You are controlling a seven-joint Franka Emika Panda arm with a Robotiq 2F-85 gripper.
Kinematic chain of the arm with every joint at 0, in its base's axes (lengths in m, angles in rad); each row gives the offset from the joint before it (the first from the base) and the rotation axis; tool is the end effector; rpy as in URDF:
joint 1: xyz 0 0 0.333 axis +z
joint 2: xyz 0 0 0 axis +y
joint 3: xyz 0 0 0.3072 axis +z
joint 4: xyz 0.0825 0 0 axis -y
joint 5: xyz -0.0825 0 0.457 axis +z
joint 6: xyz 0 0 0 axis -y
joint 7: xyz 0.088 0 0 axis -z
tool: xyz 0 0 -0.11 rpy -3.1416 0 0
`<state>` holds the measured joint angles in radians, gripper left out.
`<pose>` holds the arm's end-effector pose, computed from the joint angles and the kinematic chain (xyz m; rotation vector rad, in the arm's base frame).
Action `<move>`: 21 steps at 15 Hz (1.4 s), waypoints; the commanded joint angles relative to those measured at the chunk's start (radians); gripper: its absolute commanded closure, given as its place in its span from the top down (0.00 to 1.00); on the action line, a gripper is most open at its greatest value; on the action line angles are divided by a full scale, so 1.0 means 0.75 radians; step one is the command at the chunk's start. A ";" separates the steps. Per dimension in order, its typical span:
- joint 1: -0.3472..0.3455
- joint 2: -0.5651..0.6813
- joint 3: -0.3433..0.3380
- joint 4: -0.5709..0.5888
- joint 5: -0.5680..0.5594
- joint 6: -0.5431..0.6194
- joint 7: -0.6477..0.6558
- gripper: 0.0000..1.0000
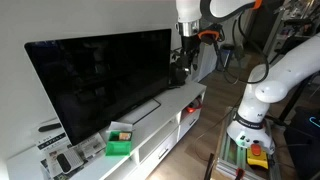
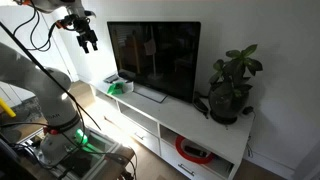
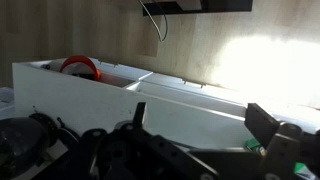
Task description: Put the orange hat on top of the tv stand and take the remote control out of it
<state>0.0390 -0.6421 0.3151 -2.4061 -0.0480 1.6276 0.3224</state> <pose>0.3974 0.1459 0.4889 2.8671 -0.0524 -0.1185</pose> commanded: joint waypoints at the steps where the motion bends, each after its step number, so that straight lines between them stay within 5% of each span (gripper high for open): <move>1: 0.036 0.008 -0.028 0.003 -0.016 -0.003 0.018 1.00; 7: 0.009 0.031 -0.059 -0.011 -0.019 0.022 0.019 1.00; 10: -0.046 0.045 -0.178 -0.094 -0.097 0.136 -0.065 1.00; 15: -0.095 0.069 -0.429 -0.304 -0.238 0.575 -0.414 1.00; 20: -0.176 0.105 -0.706 -0.520 -0.212 0.970 -0.812 1.00; 21: -0.188 0.191 -0.761 -0.451 -0.182 1.006 -0.879 1.00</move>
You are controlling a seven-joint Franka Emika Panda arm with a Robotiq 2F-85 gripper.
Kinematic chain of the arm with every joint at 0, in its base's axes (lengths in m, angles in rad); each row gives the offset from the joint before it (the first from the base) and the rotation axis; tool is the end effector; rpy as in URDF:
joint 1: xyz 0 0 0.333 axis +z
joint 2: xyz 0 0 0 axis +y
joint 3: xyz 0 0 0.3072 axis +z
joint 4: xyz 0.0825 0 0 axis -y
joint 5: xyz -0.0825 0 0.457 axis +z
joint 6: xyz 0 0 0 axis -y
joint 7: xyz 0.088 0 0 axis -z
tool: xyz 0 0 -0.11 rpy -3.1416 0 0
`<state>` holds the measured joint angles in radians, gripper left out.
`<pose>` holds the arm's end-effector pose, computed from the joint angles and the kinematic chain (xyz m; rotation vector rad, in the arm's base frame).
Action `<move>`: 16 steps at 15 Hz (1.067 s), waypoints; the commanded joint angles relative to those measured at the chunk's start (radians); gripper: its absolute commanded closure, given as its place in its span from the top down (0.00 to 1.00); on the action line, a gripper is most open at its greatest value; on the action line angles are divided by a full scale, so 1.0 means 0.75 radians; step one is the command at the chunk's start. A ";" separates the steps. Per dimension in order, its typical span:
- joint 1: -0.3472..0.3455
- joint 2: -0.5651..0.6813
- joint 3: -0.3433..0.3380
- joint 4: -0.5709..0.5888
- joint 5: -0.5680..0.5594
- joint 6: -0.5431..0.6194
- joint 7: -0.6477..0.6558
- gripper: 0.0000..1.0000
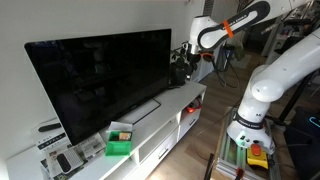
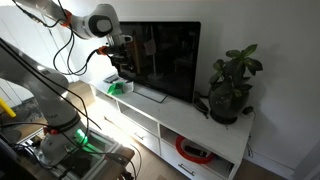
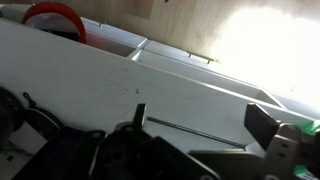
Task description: Put the orange hat on top of the tv stand and take the remote control out of it
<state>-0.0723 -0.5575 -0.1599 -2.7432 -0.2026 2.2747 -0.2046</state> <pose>0.4157 -0.0938 0.3369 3.0424 0.1787 0.1078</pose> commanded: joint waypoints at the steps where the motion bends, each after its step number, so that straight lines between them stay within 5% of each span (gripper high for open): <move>1: -0.037 0.014 -0.032 -0.024 0.016 0.062 -0.071 1.00; 4: -0.065 0.063 -0.109 -0.014 0.020 0.125 -0.164 1.00; 9: -0.061 0.073 -0.106 -0.008 0.021 0.126 -0.165 1.00; 16: -0.259 0.610 -0.194 0.155 -0.018 0.176 -0.044 1.00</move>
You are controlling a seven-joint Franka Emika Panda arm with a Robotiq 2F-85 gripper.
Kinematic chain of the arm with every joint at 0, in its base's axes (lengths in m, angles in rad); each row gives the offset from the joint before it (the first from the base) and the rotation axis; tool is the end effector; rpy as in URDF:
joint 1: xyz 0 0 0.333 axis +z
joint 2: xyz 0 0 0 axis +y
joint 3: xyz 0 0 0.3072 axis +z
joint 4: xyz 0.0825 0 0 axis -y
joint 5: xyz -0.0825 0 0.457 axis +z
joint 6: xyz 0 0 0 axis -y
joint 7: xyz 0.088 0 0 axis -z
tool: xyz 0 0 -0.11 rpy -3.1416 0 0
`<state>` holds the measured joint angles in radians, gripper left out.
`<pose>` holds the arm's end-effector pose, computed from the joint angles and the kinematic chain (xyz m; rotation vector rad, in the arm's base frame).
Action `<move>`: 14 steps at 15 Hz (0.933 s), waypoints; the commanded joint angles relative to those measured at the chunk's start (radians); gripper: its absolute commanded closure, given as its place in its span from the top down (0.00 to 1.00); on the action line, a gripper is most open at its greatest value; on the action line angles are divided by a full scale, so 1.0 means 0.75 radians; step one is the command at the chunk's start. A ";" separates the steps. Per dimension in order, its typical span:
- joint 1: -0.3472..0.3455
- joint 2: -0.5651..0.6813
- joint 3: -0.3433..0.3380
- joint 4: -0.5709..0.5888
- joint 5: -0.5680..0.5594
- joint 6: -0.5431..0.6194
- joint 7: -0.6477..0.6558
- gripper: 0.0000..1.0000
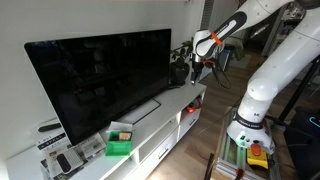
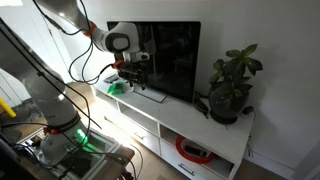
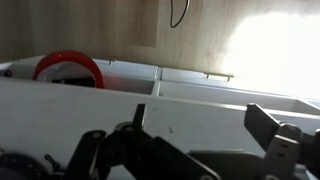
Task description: Put the orange hat on top of the tv stand and take the remote control out of it
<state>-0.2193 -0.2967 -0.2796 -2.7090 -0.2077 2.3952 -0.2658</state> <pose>0.3914 -0.2021 0.2491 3.0930 -0.1022 -0.0642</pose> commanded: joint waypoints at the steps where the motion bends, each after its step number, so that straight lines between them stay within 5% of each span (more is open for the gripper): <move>1: -0.080 0.343 -0.056 0.133 0.006 0.041 0.019 1.00; 5: -0.146 0.672 -0.107 0.217 0.165 0.323 -0.303 1.00; 9: -0.424 0.978 0.088 0.355 0.425 0.599 -0.688 1.00; 10: -0.320 0.826 0.009 0.245 0.286 0.541 -0.516 1.00; 14: -0.440 0.983 0.087 0.346 0.343 0.596 -0.619 1.00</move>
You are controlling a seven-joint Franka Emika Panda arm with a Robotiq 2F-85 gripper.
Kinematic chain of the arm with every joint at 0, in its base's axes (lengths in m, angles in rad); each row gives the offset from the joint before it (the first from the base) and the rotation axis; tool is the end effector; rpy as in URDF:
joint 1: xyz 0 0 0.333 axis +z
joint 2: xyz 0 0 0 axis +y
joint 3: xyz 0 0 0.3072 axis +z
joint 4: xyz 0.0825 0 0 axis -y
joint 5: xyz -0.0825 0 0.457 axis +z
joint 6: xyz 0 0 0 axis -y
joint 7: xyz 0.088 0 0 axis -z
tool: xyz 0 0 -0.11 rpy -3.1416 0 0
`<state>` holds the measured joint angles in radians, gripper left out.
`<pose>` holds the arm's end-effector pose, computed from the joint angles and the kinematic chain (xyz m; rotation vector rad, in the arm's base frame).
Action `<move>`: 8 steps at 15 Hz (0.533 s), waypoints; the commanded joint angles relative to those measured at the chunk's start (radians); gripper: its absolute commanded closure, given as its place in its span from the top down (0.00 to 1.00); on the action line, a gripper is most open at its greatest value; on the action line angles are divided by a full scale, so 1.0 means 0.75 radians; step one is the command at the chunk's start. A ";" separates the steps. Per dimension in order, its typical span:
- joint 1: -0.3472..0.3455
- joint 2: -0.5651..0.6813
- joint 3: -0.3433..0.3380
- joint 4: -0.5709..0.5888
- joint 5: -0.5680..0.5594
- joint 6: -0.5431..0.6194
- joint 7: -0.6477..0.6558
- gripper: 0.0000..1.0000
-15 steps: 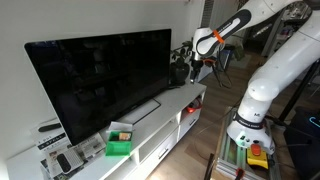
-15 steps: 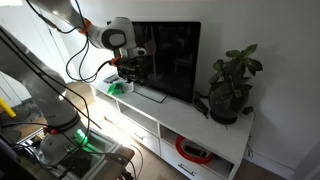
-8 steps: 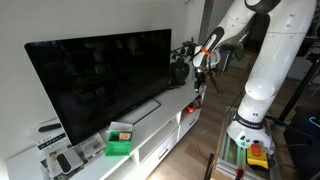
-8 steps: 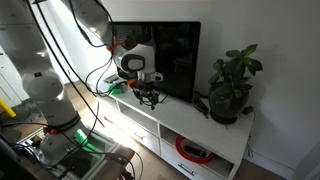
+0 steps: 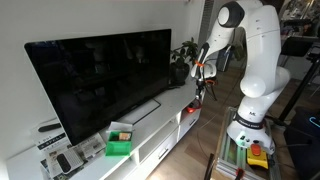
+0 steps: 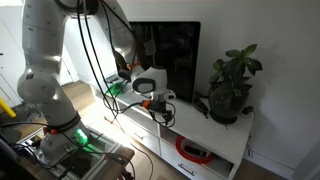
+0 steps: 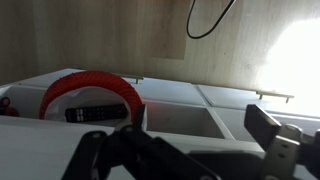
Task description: Put the orange hat on top of the tv stand and take the remote control out of it
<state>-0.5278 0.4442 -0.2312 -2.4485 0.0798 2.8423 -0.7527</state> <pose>0.3366 -0.3497 0.0448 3.1059 -0.0982 -0.1220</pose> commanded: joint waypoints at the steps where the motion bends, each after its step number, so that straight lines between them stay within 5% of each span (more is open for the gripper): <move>1: -0.028 -0.004 0.027 0.004 -0.039 0.000 0.030 1.00; 4: -0.028 -0.005 0.034 0.007 -0.036 0.000 0.030 1.00; 8: -0.092 0.265 0.049 0.199 -0.063 0.079 0.037 1.00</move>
<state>-0.5335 0.4930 -0.2240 -2.4105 0.0644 2.8544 -0.7194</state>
